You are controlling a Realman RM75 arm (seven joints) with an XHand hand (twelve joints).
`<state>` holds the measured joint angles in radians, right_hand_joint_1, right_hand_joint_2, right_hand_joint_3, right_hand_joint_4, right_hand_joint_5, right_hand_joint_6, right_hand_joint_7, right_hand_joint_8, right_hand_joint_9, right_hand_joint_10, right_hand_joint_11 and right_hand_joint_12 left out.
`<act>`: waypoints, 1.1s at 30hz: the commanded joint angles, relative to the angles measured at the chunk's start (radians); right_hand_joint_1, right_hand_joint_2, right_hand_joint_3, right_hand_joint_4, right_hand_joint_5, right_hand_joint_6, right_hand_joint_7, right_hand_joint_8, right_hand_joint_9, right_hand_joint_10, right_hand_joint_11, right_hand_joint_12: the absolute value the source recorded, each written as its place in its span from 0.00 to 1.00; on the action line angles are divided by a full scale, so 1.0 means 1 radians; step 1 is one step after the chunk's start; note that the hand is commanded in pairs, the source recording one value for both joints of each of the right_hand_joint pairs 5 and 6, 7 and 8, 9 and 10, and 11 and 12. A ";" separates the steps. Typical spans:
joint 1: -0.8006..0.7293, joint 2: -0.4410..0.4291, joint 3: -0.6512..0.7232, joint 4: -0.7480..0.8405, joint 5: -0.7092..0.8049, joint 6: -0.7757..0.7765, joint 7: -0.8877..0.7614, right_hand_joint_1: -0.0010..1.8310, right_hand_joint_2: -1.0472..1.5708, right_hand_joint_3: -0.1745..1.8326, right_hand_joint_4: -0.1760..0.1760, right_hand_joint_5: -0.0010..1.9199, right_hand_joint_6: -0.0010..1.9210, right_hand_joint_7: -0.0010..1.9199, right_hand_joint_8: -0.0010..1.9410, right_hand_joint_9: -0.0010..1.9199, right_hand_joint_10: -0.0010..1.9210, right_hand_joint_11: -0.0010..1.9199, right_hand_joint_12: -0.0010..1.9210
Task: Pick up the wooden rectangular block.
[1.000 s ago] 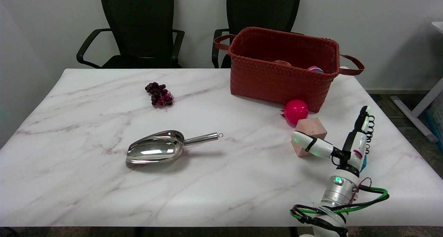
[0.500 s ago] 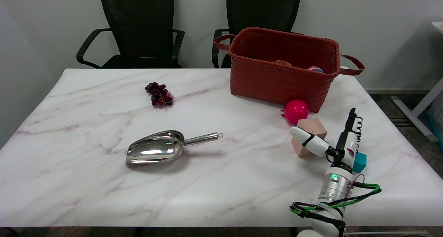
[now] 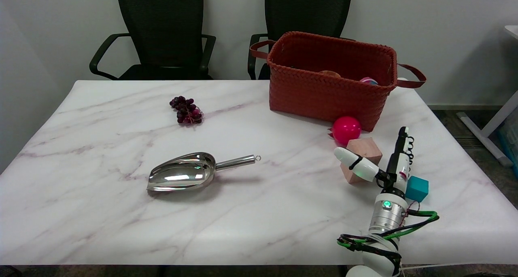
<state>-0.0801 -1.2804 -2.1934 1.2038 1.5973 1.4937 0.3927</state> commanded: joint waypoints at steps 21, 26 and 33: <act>0.003 0.001 -0.027 0.003 0.009 -0.074 0.040 0.61 0.49 0.21 0.50 0.00 0.00 0.00 0.00 0.01 0.01 0.00 0.00; 0.004 0.001 -0.028 0.005 0.007 -0.078 0.040 0.61 0.50 0.22 0.50 0.00 0.00 0.00 0.00 0.05 0.05 0.01 0.01; 0.003 -0.003 -0.032 0.009 0.009 -0.075 0.040 0.62 0.53 0.24 0.50 0.01 0.01 0.26 0.26 0.24 0.24 0.15 0.15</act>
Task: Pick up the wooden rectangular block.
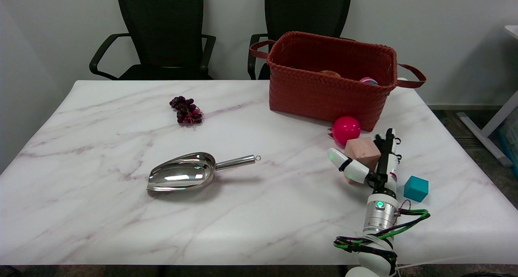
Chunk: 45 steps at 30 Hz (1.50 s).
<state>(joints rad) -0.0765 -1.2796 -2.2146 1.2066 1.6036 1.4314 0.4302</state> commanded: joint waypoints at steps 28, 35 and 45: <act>0.008 -0.013 -0.002 0.053 -0.082 0.010 0.003 0.64 0.73 0.50 0.50 0.73 0.73 0.69 0.69 0.61 0.61 0.50 0.50; 0.036 -0.005 -0.001 0.094 -0.150 0.011 0.003 0.64 0.75 0.49 0.50 0.72 0.72 0.71 0.70 0.64 0.64 0.63 0.63; 0.113 0.017 -0.001 0.116 -0.194 0.003 0.003 0.63 0.77 0.49 0.50 0.70 0.70 0.71 0.70 0.64 0.64 0.65 0.65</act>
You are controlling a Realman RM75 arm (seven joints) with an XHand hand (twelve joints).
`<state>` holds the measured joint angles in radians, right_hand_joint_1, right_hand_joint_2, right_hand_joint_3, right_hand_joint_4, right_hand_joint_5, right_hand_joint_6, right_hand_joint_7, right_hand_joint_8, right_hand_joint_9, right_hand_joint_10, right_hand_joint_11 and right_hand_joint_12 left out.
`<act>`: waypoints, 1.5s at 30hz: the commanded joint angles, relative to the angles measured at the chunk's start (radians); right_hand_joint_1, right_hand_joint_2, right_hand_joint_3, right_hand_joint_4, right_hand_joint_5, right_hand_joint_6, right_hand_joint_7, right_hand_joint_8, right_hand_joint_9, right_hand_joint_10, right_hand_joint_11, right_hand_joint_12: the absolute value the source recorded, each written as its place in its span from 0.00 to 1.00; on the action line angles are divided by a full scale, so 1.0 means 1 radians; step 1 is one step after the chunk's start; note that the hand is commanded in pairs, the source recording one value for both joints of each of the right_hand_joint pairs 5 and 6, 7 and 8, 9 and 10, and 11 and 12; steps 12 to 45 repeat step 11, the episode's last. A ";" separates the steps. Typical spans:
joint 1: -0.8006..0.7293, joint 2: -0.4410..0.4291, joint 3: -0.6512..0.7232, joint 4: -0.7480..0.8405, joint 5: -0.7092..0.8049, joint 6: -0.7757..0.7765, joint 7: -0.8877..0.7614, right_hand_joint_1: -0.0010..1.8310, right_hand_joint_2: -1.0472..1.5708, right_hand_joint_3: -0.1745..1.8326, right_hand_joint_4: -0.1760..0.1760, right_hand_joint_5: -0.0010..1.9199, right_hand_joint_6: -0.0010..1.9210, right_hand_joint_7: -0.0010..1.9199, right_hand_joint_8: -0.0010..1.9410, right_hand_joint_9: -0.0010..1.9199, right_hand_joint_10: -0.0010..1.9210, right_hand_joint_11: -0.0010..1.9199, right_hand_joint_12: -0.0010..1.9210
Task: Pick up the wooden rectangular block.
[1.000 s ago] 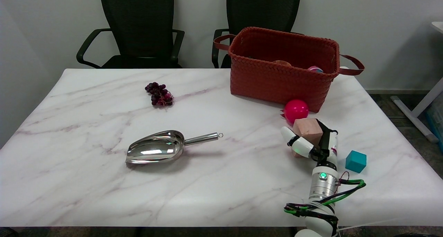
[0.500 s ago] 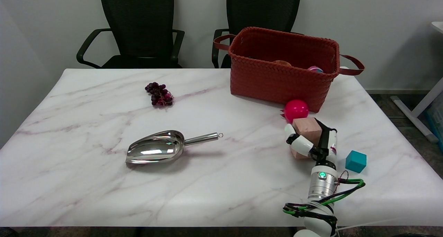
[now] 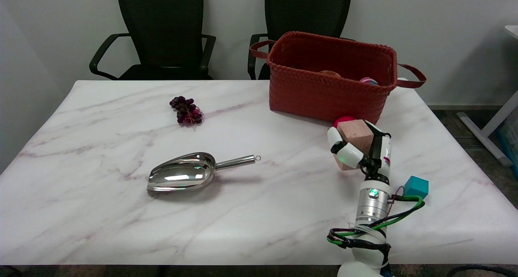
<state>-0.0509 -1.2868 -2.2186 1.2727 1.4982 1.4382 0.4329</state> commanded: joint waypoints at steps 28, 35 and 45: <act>0.205 0.092 0.054 0.051 -0.089 -0.096 0.000 0.63 0.78 0.50 0.50 0.70 0.70 0.73 0.73 0.67 0.67 0.64 0.64; 0.205 0.092 0.054 0.051 -0.089 -0.096 0.000 0.63 0.78 0.50 0.50 0.70 0.70 0.73 0.73 0.67 0.67 0.64 0.64; 0.205 0.092 0.054 0.051 -0.089 -0.096 0.000 0.63 0.78 0.50 0.50 0.70 0.70 0.73 0.73 0.67 0.67 0.64 0.64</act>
